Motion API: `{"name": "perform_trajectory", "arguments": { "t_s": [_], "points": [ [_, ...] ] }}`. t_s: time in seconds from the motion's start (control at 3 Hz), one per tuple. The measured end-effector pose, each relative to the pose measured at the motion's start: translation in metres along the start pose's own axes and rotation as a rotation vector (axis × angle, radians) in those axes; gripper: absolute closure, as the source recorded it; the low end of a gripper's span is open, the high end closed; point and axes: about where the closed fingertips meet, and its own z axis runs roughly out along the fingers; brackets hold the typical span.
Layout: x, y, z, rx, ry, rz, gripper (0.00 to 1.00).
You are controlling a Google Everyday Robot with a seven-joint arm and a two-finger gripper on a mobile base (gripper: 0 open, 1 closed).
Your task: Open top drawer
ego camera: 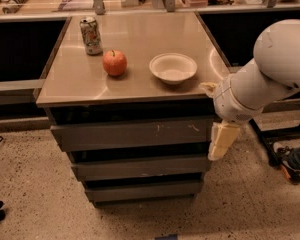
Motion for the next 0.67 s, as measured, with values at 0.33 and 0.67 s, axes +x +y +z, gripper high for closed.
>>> {"name": "perform_trajectory", "arguments": {
  "t_s": [0.33, 0.67],
  "points": [
    [0.008, 0.014, 0.024, -0.021, 0.007, -0.035, 0.00],
    [0.011, 0.027, 0.064, -0.040, -0.006, -0.083, 0.00]
  ]
}}
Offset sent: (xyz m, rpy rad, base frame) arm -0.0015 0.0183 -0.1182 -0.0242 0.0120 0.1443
